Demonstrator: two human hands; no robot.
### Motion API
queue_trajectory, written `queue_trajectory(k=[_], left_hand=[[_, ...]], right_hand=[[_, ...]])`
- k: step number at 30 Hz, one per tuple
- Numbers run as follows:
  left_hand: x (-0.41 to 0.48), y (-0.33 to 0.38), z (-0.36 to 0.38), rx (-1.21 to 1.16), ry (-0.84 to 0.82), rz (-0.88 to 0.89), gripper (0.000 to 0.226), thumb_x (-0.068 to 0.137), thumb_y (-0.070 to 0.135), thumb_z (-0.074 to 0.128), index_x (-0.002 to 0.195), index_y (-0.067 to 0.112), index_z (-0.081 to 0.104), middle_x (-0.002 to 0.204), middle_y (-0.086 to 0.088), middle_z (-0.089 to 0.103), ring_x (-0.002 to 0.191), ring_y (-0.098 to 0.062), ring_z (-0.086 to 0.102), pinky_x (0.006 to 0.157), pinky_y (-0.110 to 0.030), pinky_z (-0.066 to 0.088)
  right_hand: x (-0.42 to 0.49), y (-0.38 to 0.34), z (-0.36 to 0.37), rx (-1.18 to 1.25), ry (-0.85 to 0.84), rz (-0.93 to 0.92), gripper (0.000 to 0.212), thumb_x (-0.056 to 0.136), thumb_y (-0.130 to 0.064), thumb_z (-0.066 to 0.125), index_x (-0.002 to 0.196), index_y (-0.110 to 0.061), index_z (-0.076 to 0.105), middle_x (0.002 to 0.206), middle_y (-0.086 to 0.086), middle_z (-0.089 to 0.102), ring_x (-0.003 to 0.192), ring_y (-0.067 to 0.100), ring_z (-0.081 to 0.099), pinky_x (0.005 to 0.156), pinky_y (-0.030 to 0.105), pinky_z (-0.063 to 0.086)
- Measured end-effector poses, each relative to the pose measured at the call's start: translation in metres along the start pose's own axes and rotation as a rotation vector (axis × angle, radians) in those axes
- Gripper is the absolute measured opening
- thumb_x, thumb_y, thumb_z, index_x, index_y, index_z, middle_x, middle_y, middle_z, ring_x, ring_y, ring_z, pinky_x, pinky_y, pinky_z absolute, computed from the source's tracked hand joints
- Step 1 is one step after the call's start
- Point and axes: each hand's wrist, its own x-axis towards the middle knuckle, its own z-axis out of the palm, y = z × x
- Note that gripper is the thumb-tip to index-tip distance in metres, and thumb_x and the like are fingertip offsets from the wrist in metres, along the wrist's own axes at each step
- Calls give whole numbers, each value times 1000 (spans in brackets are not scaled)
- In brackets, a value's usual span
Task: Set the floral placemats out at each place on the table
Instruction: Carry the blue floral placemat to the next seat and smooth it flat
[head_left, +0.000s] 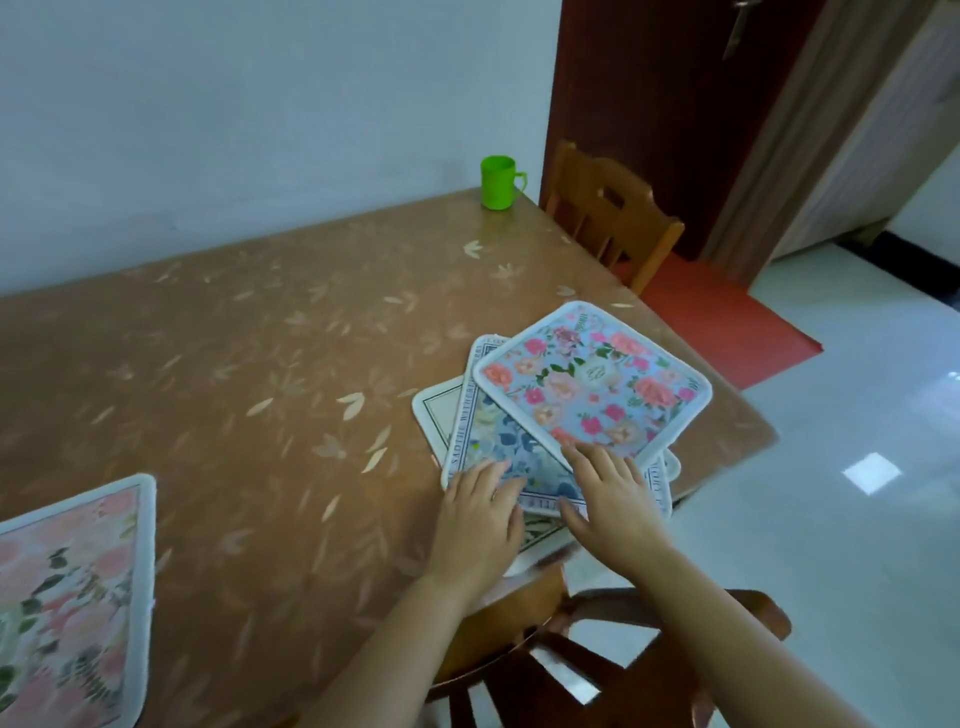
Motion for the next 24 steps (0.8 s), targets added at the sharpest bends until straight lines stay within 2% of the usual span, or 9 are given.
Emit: queue_trajectory(k=[5, 10, 13, 17, 21, 24], left_hand=[[31, 8, 37, 16, -67, 47, 24, 75, 12, 68, 98, 8, 66, 112, -12, 65, 110, -29, 57, 92, -50, 44], [50, 6, 68, -64, -183, -11, 28, 86, 15, 52, 111, 8, 61, 127, -12, 56, 125, -28, 43, 105, -46, 31], [58, 3, 81, -52, -181, -1, 27, 83, 13, 56, 109, 9, 62, 123, -11, 59, 122, -27, 47, 103, -43, 33], [67, -3, 92, -72, -248, -40, 33, 91, 21, 43, 123, 13, 51, 137, -4, 45, 132, -17, 29, 110, -33, 17], [73, -11, 99, -66, -296, -57, 36, 92, 24, 41, 126, 16, 47, 142, -1, 37, 133, -14, 23, 110, -32, 15], [77, -14, 105, -76, -321, -56, 36, 91, 26, 43, 127, 18, 46, 144, 1, 33, 135, -14, 19, 111, -33, 15]], right_hand=[[22, 42, 14, 20, -35, 54, 55, 86, -36, 51, 134, -16, 33, 136, 6, 44, 129, 24, 35, 106, 42, 28], [38, 61, 28, 108, -36, 130, 54, 86, -38, 51, 133, -18, 34, 137, 4, 42, 127, 25, 36, 105, 40, 29], [44, 62, 41, 137, -72, 122, 50, 86, -37, 51, 130, -18, 35, 134, 4, 43, 125, 25, 37, 104, 40, 31], [58, 63, 52, 153, -148, 95, 50, 84, -34, 52, 128, -19, 35, 133, 4, 42, 123, 25, 36, 104, 39, 30], [63, 70, 61, 162, -176, 113, 53, 82, -37, 55, 128, -21, 36, 132, 0, 40, 124, 21, 33, 104, 37, 30], [62, 75, 66, 189, -128, 135, 52, 79, -38, 59, 125, -22, 43, 130, -3, 42, 123, 19, 33, 102, 36, 31]])
